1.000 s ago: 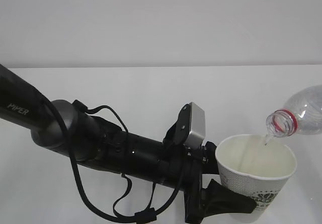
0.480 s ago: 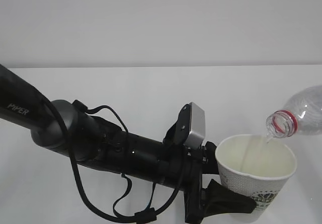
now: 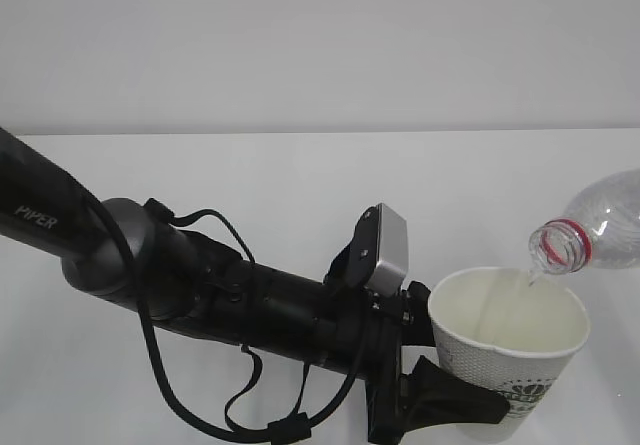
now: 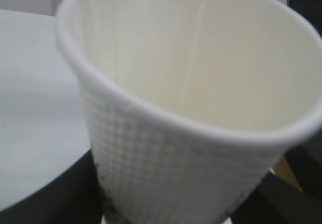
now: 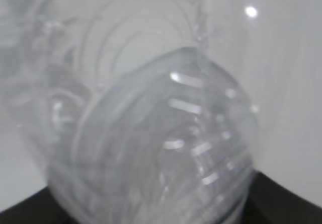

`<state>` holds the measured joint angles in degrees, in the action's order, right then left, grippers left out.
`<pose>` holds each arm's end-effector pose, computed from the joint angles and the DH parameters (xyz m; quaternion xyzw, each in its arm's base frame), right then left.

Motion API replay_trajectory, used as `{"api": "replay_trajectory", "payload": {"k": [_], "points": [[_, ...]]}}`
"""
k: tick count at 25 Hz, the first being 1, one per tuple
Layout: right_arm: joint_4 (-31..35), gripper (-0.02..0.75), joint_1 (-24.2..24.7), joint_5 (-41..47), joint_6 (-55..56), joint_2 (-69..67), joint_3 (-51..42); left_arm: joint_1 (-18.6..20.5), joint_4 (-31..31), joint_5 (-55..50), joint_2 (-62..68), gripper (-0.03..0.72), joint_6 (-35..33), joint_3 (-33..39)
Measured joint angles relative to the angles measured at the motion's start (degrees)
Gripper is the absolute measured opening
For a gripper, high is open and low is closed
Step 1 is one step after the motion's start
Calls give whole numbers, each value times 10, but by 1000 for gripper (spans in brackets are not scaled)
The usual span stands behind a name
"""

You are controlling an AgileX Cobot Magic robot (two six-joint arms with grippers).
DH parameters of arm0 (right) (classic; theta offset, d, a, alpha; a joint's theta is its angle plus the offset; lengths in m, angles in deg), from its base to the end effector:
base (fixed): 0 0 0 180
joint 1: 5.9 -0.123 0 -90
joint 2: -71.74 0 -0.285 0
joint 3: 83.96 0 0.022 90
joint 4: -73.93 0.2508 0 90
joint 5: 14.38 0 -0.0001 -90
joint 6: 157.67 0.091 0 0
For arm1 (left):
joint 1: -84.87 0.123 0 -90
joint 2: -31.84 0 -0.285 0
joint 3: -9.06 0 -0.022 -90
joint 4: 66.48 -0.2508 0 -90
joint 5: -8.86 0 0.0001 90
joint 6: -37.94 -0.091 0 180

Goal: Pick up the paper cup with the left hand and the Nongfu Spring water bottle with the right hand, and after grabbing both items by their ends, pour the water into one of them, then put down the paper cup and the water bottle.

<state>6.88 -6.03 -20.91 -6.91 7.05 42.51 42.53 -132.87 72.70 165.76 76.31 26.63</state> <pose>0.1911 0.0099 0.2422 -0.6482 0.5433 -0.3655 0.3887 0.2339 -0.3144 0.0987 0.5414 0.5610 -0.5175 0.3525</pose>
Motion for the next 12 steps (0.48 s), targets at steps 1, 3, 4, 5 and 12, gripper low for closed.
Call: {"api": "replay_trajectory", "payload": {"k": [1,3,4,5,12], "points": [[0,421,0,0,0,0,0,0,0,-1,0,486,0,0],[0,421,0,0,0,0,0,0,0,-1,0,486,0,0],[0,421,0,0,0,0,0,0,0,-1,0,486,0,0],[0,421,0,0,0,0,0,0,0,-1,0,486,0,0],[-1,421,0,0,0,0,0,0,0,-1,0,486,0,0]]}}
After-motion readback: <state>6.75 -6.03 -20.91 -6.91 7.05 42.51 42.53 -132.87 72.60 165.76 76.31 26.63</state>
